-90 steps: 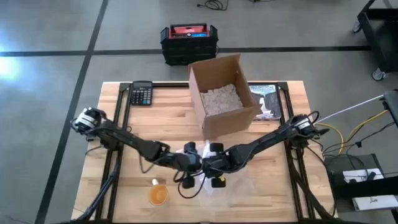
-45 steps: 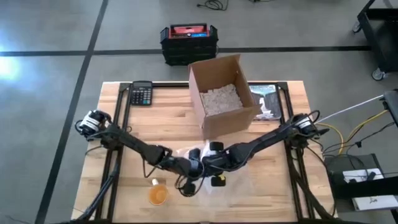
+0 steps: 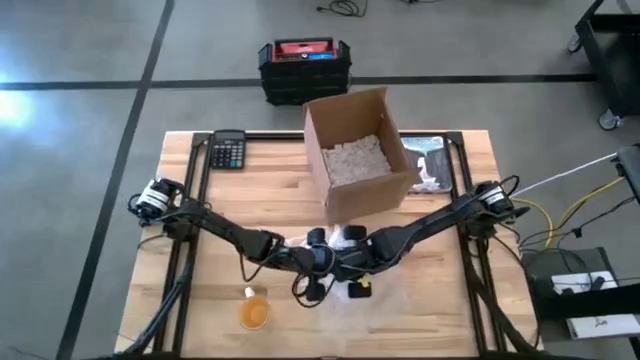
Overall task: Wrap mug
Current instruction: Wrap the white cup in bubble wrap, then put the wrapped white cup into the cardboard box
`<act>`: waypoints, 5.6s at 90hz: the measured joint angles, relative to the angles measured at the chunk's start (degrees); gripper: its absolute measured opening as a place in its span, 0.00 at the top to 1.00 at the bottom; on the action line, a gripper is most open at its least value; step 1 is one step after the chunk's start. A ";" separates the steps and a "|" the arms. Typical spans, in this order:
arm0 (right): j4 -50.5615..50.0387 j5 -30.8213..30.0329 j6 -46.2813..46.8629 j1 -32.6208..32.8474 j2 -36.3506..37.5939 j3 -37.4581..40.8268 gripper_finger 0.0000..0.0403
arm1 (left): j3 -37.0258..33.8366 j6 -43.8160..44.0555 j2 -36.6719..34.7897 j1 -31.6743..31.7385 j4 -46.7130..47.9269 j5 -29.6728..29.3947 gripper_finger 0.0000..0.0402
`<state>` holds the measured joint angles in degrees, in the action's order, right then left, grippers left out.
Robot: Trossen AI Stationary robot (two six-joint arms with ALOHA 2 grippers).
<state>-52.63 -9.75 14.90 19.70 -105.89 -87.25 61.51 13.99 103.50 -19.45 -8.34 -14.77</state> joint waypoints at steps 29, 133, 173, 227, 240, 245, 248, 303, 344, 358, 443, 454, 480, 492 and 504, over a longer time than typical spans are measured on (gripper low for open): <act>2.03 -0.83 -10.68 -0.08 3.01 -1.96 0.97 | -0.11 -0.19 -0.37 -0.07 0.14 0.66 0.99; 11.46 -0.75 -12.13 -0.63 0.63 3.68 0.97 | -0.56 0.03 -5.13 -0.89 5.46 3.05 1.00; 12.88 -7.37 -12.98 -1.24 6.39 4.14 0.97 | -0.45 0.02 -3.88 -0.54 4.34 2.26 1.00; 14.17 4.25 -11.40 -3.56 -4.43 5.41 0.97 | -0.63 -0.13 -4.65 -0.45 5.33 1.71 1.00; 12.04 4.34 -11.83 -3.10 -1.88 3.44 0.97 | -0.63 -0.04 -4.73 -0.54 5.48 1.99 0.99; 9.64 4.38 -11.98 -2.84 -0.76 2.58 0.97 | -0.50 -0.01 -4.93 -0.50 5.16 1.85 0.99; 8.16 4.40 -11.98 -2.82 -0.10 1.91 0.97 | -0.37 -0.08 -5.03 -0.49 4.83 1.82 1.00; 5.65 -3.89 -9.40 -2.84 -0.83 2.48 0.97 | -0.58 0.01 -4.87 -0.51 5.79 1.96 0.99; 7.19 1.10 -10.43 -2.35 -5.59 1.47 0.97 | -0.65 -0.08 -4.96 -0.62 5.76 2.06 0.99; 2.88 1.97 -10.57 -2.12 -2.59 -0.72 0.97 | -0.60 -0.10 -4.98 -0.60 5.42 1.99 1.00; 5.62 3.70 -6.51 -1.88 -5.60 0.53 0.97 | -0.58 2.24 -11.29 -1.19 8.37 6.65 0.99; 5.47 3.68 -6.30 -1.98 -5.61 0.66 0.97 | -0.58 4.88 -14.21 -1.54 13.71 7.28 1.00; 4.04 4.69 -5.33 -2.01 -5.15 -0.58 0.97 | -2.13 7.68 -12.13 -2.24 18.71 6.54 1.00; 1.93 5.24 -1.95 -1.94 -4.65 -2.92 0.97 | -2.13 6.83 -10.65 -1.83 16.21 6.56 0.99; -4.26 5.24 -1.88 -1.94 -3.95 -5.79 0.96 | -2.11 6.83 -10.33 -1.50 13.70 6.54 1.00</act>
<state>-56.89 -4.50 13.02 17.76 -109.83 -93.03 59.39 20.82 93.17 -20.95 5.36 -8.23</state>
